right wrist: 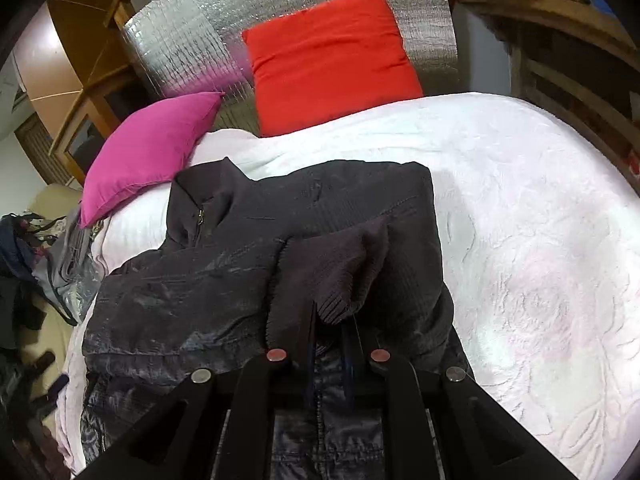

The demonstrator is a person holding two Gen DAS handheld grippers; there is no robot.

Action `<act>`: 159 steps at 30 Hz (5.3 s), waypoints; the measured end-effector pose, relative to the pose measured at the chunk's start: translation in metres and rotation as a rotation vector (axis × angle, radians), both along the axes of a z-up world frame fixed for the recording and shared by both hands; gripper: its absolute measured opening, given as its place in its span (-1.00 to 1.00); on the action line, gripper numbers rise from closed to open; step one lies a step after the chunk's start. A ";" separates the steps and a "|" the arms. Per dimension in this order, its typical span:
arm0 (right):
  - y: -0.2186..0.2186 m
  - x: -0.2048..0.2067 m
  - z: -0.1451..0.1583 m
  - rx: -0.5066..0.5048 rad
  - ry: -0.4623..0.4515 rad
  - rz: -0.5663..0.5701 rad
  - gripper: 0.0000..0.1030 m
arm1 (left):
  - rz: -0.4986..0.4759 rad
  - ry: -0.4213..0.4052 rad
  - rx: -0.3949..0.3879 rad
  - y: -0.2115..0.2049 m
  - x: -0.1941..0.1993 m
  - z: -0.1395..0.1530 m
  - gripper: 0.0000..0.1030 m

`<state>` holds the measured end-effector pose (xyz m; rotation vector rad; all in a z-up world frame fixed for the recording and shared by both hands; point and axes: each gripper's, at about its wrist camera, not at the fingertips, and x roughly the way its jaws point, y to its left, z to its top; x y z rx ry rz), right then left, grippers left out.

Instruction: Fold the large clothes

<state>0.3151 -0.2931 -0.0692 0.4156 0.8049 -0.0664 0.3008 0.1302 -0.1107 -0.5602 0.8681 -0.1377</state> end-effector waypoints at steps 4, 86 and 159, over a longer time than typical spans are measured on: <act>-0.007 -0.004 -0.004 0.016 -0.008 -0.001 -0.78 | 0.031 0.095 -0.051 0.002 0.028 -0.019 0.56; 0.096 0.054 -0.003 0.291 -0.007 0.351 0.60 | -0.260 -0.017 0.519 -0.150 0.047 -0.046 0.72; -0.011 -0.310 -0.063 0.410 0.060 0.090 0.64 | 0.004 0.079 0.111 0.076 -0.280 -0.040 0.83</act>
